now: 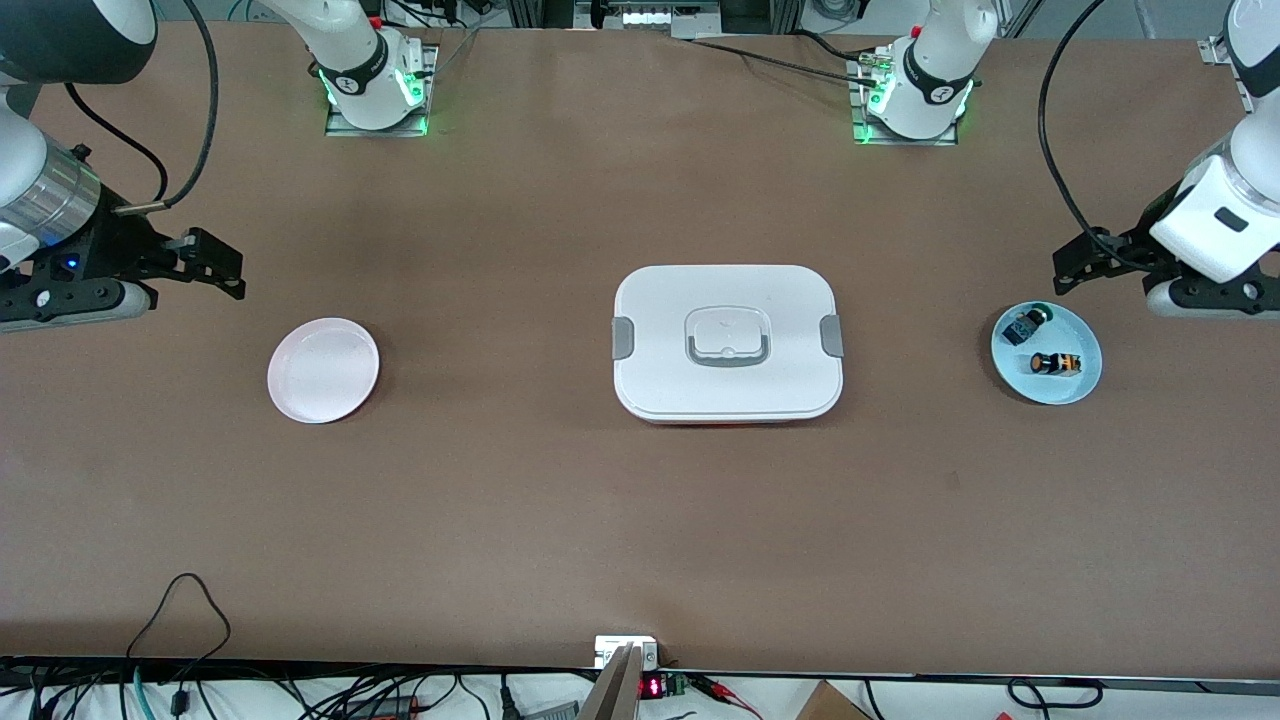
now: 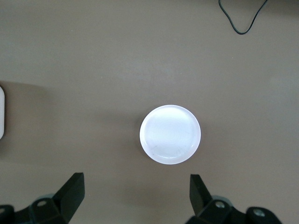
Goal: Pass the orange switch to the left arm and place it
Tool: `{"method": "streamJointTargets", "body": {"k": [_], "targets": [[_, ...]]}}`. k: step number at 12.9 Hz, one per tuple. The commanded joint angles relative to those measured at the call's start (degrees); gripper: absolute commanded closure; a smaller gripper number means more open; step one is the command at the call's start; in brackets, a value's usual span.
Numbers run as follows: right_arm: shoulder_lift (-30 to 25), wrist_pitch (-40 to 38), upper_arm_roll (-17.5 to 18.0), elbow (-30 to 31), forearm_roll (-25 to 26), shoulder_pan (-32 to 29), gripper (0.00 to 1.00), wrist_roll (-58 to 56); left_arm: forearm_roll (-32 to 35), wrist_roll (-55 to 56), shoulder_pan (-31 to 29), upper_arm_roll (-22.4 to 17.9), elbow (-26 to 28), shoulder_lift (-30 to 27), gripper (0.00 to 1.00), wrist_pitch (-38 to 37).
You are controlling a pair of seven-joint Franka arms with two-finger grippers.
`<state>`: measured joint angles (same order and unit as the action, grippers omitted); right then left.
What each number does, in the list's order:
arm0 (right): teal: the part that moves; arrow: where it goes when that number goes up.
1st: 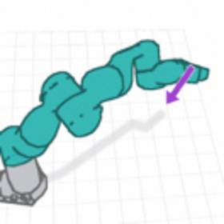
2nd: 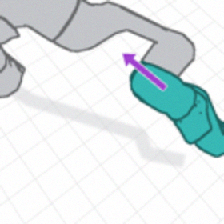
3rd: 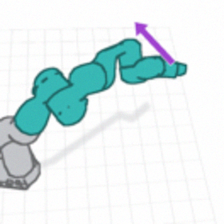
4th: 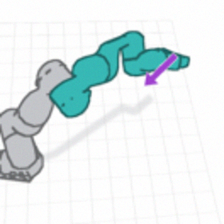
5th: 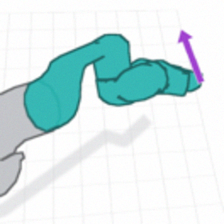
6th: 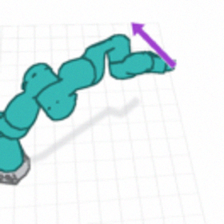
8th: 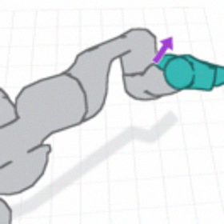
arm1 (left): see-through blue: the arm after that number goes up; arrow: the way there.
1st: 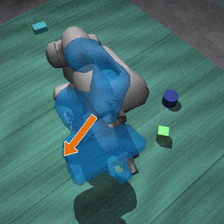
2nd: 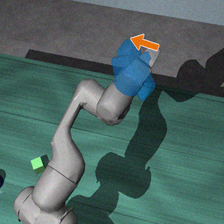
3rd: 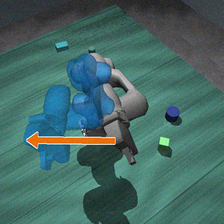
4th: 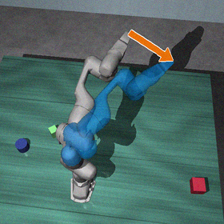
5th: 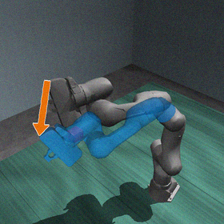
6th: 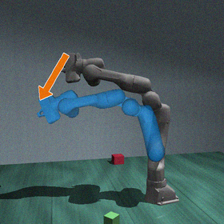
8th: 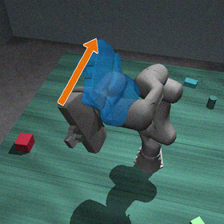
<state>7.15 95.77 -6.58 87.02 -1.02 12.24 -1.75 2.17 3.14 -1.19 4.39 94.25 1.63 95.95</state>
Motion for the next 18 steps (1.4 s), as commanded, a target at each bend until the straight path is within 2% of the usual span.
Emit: {"method": "streamJointTargets", "body": {"k": [1,3,18], "targets": [[0.58,-0.5,-0.36,-1.5,-0.91,0.15,0.0,0.78,-1.03,0.73,2.07,-2.02,3.49,-2.51,0.0,1.78],[0.58,-0.5,-0.36,-1.5,-0.91,0.23,0.0,0.78,-1.55,3.08,3.29,-2.55,5.77,-3.47,0.0,1.7],[0.67,-0.5,-0.36,-1.41,-0.91,0.15,0.0,0.78,-1.64,1.34,3.3,-1.76,4.02,-2.16,0.0,0.55]]}}
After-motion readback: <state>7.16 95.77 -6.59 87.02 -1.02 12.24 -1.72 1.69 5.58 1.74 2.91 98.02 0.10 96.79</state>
